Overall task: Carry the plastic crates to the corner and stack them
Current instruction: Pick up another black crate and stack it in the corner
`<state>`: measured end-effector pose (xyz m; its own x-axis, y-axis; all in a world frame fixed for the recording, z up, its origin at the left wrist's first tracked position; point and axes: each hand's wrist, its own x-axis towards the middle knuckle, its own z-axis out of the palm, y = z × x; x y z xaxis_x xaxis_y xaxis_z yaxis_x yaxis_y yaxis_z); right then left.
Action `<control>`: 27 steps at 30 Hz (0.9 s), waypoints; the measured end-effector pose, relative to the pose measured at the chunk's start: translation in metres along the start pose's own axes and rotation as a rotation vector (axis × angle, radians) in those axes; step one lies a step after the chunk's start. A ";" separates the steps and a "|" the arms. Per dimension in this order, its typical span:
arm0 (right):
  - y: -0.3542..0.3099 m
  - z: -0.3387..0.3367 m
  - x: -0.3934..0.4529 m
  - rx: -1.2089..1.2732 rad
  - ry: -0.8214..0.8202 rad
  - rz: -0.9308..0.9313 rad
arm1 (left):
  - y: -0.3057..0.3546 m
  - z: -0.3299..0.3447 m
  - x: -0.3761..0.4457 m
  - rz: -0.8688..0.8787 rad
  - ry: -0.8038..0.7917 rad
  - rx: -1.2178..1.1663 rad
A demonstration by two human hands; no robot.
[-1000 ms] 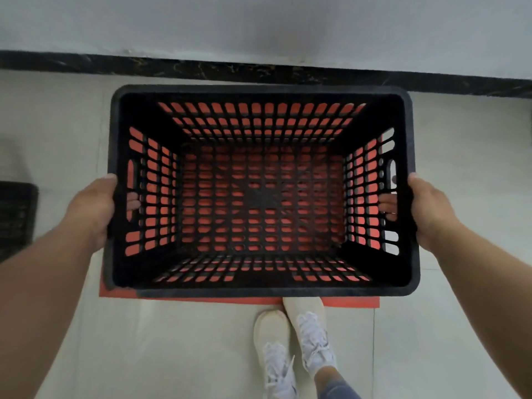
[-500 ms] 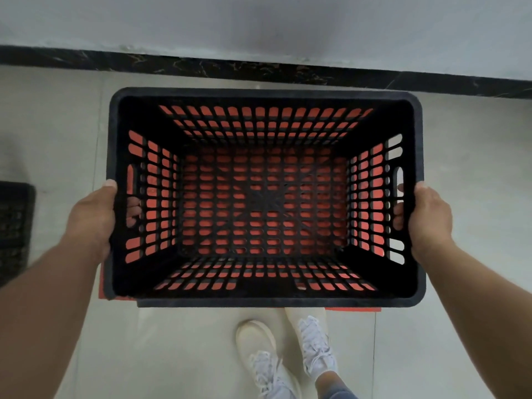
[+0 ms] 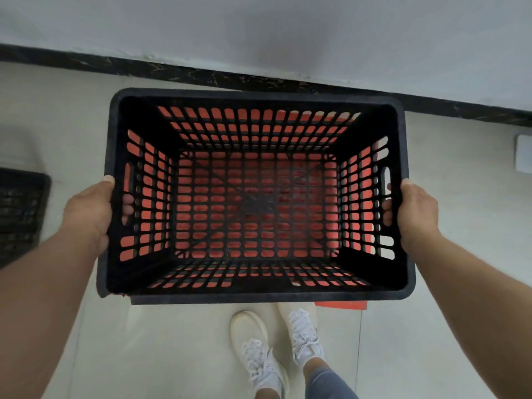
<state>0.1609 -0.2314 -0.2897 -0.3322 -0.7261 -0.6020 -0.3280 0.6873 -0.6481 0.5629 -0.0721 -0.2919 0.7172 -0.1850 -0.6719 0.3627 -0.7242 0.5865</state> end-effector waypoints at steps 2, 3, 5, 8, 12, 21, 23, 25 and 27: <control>-0.016 -0.002 -0.012 -0.026 -0.033 -0.023 | 0.003 -0.020 -0.014 -0.018 0.020 -0.027; -0.026 -0.004 -0.019 -0.048 -0.048 -0.034 | 0.005 -0.031 -0.022 -0.026 0.035 -0.036; -0.048 -0.009 -0.034 -0.098 -0.083 -0.064 | 0.007 -0.053 -0.041 -0.044 0.045 -0.063; -0.086 -0.016 -0.058 -0.159 -0.153 -0.123 | 0.012 -0.089 -0.075 -0.093 0.083 -0.156; -0.136 -0.016 -0.094 -0.243 -0.237 -0.243 | 0.023 -0.142 -0.120 -0.146 0.128 -0.280; -0.255 0.025 -0.216 -0.388 -0.406 -0.481 | 0.055 -0.274 -0.226 -0.169 0.334 -0.506; -0.274 0.038 -0.245 -0.422 -0.454 -0.530 | 0.057 -0.302 -0.249 -0.170 0.377 -0.558; -0.291 0.052 -0.275 -0.445 -0.514 -0.580 | 0.055 -0.329 -0.270 -0.164 0.420 -0.598; -0.305 0.065 -0.306 -0.453 -0.571 -0.620 | 0.049 -0.355 -0.289 -0.158 0.459 -0.633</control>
<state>0.4203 -0.2201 0.0621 0.4580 -0.7799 -0.4267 -0.6514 0.0321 -0.7580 0.5844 0.1821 0.0915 0.7529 0.2802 -0.5955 0.6505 -0.1791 0.7381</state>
